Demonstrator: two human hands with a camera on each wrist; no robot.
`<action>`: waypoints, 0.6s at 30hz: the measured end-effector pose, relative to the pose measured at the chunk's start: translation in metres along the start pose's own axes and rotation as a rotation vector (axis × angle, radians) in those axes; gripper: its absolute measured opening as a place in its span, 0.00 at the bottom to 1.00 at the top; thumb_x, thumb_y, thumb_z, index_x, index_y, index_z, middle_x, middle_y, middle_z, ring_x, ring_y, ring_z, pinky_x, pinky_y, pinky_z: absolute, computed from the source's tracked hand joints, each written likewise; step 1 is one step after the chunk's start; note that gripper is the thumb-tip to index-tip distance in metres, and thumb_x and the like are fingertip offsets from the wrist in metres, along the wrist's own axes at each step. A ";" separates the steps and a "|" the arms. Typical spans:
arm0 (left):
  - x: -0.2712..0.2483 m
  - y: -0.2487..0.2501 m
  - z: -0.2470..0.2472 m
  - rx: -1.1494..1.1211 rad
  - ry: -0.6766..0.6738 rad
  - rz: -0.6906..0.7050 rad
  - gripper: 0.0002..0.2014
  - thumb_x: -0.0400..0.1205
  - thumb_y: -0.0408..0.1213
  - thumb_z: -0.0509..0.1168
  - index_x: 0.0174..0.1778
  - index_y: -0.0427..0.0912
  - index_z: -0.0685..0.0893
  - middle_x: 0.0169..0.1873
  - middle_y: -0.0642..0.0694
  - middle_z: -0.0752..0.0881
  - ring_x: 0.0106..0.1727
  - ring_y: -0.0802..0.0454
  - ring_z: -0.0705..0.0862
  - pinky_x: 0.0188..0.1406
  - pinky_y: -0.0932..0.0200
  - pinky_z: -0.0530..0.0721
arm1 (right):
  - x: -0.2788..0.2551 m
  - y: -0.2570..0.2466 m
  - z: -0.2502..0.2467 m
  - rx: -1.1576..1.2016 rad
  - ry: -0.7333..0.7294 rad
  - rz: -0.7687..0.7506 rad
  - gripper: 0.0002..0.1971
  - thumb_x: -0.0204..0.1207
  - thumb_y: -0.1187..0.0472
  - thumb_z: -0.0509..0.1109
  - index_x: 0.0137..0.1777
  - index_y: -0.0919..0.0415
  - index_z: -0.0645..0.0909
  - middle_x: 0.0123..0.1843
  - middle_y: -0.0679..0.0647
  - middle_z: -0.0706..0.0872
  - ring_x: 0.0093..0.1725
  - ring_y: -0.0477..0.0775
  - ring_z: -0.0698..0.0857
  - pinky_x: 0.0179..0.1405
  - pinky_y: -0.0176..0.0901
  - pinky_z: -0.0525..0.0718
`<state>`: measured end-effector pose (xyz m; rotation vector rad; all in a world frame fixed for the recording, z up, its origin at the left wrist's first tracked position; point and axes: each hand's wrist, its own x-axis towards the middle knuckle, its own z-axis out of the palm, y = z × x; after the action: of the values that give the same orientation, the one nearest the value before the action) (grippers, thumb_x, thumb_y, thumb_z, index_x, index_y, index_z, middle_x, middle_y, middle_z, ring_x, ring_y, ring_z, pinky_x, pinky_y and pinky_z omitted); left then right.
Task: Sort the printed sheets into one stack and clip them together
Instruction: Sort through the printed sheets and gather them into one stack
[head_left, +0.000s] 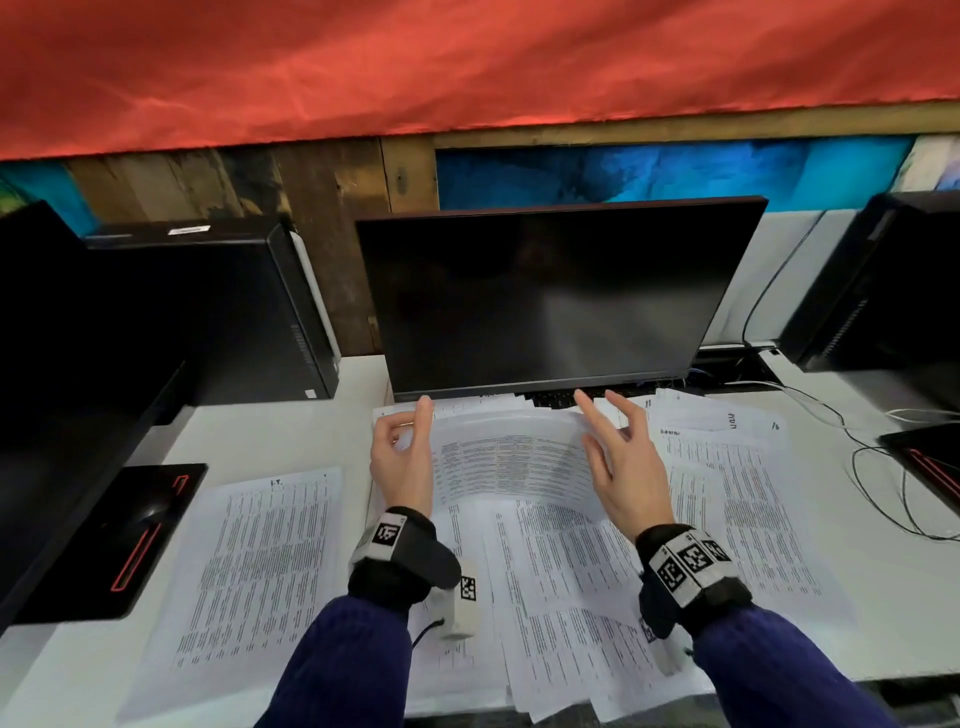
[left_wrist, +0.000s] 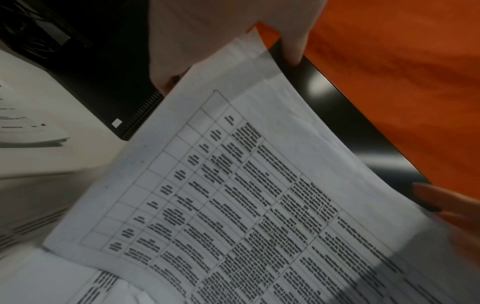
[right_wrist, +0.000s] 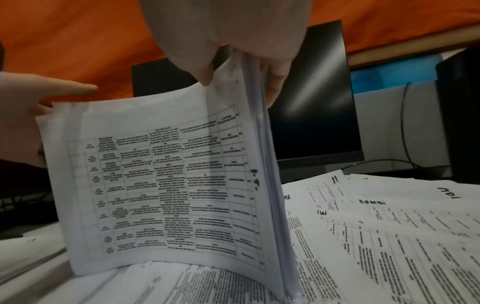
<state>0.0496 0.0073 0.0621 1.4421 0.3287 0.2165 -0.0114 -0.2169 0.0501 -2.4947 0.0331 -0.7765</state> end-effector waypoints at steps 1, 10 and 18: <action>0.003 0.000 0.003 0.023 0.015 -0.008 0.15 0.70 0.63 0.70 0.38 0.56 0.80 0.50 0.47 0.86 0.54 0.45 0.85 0.56 0.44 0.86 | -0.001 0.002 0.000 -0.053 -0.016 -0.031 0.24 0.82 0.57 0.60 0.78 0.44 0.68 0.76 0.55 0.69 0.46 0.47 0.80 0.47 0.45 0.86; 0.017 0.000 0.004 0.321 0.001 0.240 0.05 0.84 0.42 0.62 0.48 0.49 0.82 0.50 0.50 0.82 0.58 0.48 0.80 0.63 0.50 0.76 | 0.002 0.011 0.002 -0.244 -0.130 -0.040 0.39 0.66 0.78 0.70 0.79 0.61 0.66 0.50 0.57 0.83 0.43 0.56 0.78 0.46 0.48 0.79; -0.015 0.007 0.062 1.419 -0.533 0.876 0.20 0.84 0.54 0.51 0.64 0.48 0.77 0.55 0.48 0.83 0.60 0.48 0.81 0.79 0.40 0.57 | 0.009 0.008 0.001 -0.176 -0.190 0.116 0.12 0.77 0.70 0.63 0.59 0.59 0.75 0.48 0.50 0.73 0.41 0.51 0.76 0.41 0.42 0.78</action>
<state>0.0572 -0.0549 0.0762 2.8991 -0.8064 0.2986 -0.0023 -0.2250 0.0509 -2.6942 0.1840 -0.5066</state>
